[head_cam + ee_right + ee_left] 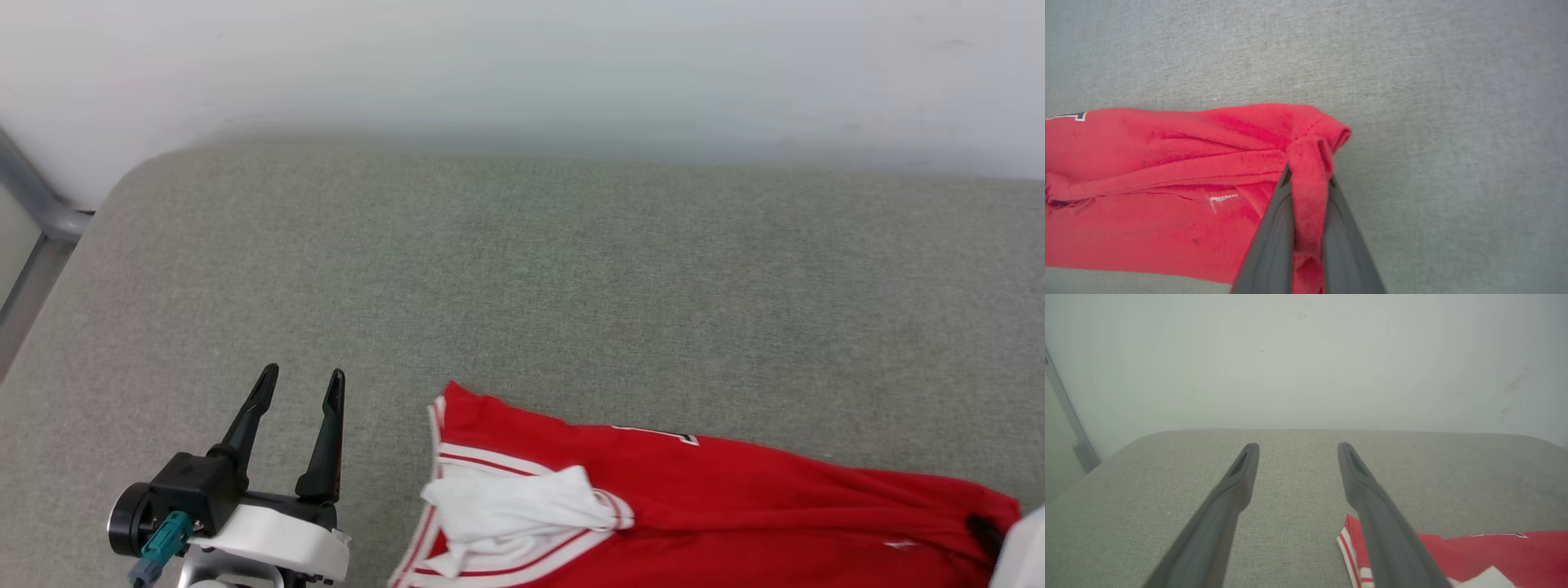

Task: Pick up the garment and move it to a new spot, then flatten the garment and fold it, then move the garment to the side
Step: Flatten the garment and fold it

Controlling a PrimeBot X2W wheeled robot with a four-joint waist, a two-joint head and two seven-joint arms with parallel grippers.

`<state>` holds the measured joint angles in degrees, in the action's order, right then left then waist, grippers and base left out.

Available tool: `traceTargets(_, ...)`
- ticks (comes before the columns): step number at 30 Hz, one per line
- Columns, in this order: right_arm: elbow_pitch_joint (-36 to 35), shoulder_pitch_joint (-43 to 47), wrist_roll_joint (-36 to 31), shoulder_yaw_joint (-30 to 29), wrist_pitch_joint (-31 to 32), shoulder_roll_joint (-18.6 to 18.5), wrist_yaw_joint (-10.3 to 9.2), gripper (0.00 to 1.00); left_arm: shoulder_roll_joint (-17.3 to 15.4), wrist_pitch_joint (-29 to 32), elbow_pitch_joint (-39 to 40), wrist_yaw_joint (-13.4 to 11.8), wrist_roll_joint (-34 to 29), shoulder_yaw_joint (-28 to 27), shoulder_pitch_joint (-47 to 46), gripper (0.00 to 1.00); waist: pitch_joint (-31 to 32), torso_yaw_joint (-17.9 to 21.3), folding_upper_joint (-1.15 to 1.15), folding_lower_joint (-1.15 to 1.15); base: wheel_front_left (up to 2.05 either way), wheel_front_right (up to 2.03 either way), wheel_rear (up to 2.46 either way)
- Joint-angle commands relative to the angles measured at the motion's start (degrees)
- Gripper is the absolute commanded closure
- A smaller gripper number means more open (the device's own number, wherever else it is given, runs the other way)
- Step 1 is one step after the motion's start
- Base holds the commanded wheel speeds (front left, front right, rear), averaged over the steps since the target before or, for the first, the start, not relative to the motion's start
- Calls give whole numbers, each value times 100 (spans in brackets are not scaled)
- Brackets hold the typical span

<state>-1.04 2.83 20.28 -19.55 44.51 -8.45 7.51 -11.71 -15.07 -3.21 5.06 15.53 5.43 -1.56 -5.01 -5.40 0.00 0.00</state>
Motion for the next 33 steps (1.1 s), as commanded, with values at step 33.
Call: traceTargets(33,845,-769,5549,1940,709,560,-4,100,64,34,-118,4,179,221,-217,0,-12,-524,0,0,0,0,0)
